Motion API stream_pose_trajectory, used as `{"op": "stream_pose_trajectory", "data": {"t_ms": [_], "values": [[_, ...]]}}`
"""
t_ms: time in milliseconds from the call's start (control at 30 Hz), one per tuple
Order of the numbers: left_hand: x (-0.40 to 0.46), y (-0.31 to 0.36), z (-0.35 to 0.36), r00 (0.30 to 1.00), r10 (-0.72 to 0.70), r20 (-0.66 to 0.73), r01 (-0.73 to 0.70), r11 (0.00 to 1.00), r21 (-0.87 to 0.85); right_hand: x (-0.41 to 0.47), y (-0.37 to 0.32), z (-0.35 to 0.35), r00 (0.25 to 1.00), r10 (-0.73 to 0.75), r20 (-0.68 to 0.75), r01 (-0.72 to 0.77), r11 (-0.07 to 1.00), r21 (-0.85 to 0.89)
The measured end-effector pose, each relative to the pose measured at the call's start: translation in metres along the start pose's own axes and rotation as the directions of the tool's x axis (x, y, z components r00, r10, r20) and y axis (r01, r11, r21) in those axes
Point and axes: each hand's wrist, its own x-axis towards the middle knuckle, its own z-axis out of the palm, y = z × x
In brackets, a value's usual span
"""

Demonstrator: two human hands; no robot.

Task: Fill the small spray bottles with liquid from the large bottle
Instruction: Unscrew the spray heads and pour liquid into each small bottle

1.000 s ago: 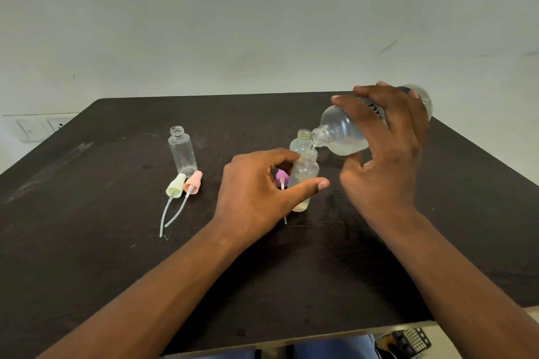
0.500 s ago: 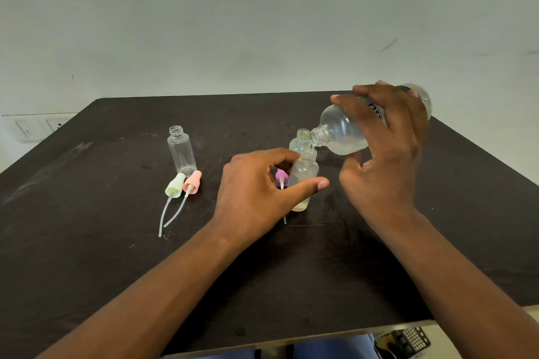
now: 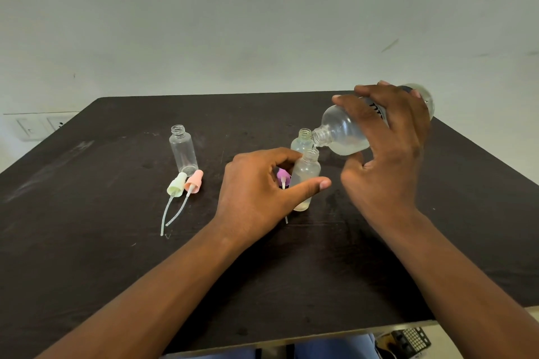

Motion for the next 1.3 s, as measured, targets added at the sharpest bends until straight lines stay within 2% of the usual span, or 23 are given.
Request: {"op": "stream_pose_trajectory", "data": {"t_ms": [1300], "values": [[0.0005,-0.0019,0.0007,1.000,-0.008,0.016,0.008,1.000,-0.004,0.0008,-0.0017,-0.0010,1.000,-0.013,-0.024,0.013,1.000,-0.012]]}}
